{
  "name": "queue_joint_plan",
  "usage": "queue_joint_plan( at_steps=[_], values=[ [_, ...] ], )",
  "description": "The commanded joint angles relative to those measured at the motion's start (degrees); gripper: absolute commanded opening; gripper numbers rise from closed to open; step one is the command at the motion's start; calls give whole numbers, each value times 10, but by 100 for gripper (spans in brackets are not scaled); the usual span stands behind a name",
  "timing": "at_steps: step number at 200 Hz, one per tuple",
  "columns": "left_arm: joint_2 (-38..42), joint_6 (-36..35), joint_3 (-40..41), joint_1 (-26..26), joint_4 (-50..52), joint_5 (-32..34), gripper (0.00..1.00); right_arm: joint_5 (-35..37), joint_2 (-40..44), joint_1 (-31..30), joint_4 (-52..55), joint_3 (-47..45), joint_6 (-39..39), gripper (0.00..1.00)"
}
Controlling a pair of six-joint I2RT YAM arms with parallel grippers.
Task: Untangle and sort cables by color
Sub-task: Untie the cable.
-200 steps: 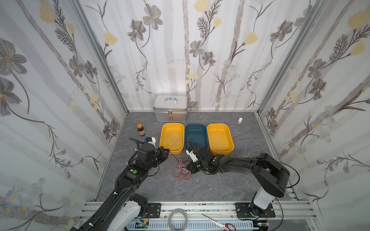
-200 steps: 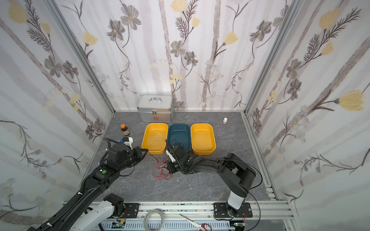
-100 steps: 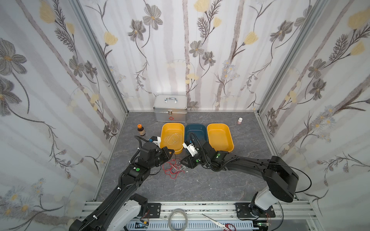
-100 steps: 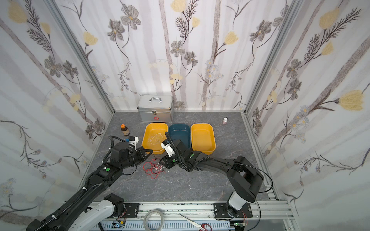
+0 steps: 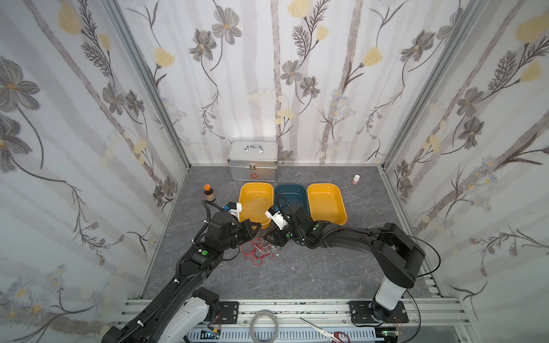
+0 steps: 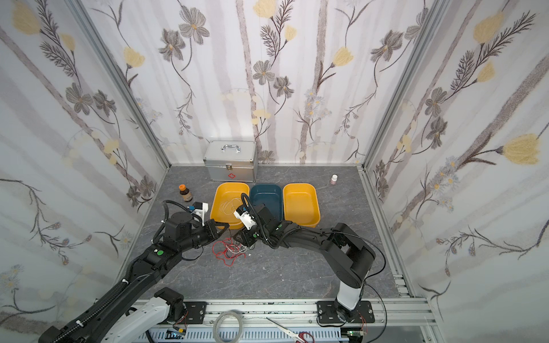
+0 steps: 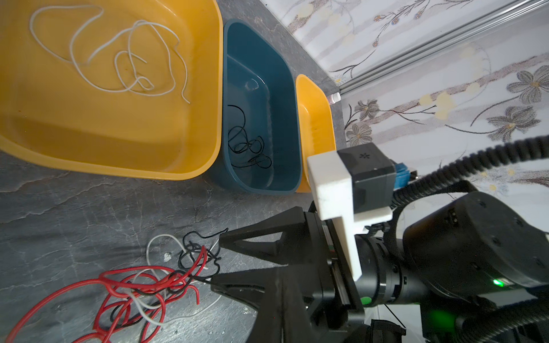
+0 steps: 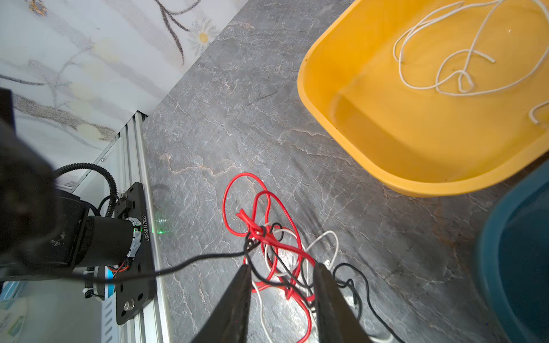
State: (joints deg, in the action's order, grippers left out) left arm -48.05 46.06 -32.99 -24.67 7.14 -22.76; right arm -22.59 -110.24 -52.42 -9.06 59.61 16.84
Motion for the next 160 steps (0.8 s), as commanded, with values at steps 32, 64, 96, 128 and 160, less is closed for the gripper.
queue_joint_plan(
  at_steps=[32, 64, 96, 128, 160],
  values=[
    [1, -11, 5, -4, -34, -15, 0, -8, -21, 4, -49, 2, 20, 24],
    [4, -15, 7, -8, -32, -16, 0, -11, -8, 8, -67, -12, 28, 16],
    [3, -17, 12, -11, -37, -18, 0, -3, 1, 10, -70, -19, 39, 4],
    [1, -26, 15, -18, -41, -21, 0, 0, 23, 19, -102, -42, 66, 2],
    [0, -32, 19, -27, -41, -17, 0, 2, 30, 25, -107, -48, 70, 2]
  ],
)
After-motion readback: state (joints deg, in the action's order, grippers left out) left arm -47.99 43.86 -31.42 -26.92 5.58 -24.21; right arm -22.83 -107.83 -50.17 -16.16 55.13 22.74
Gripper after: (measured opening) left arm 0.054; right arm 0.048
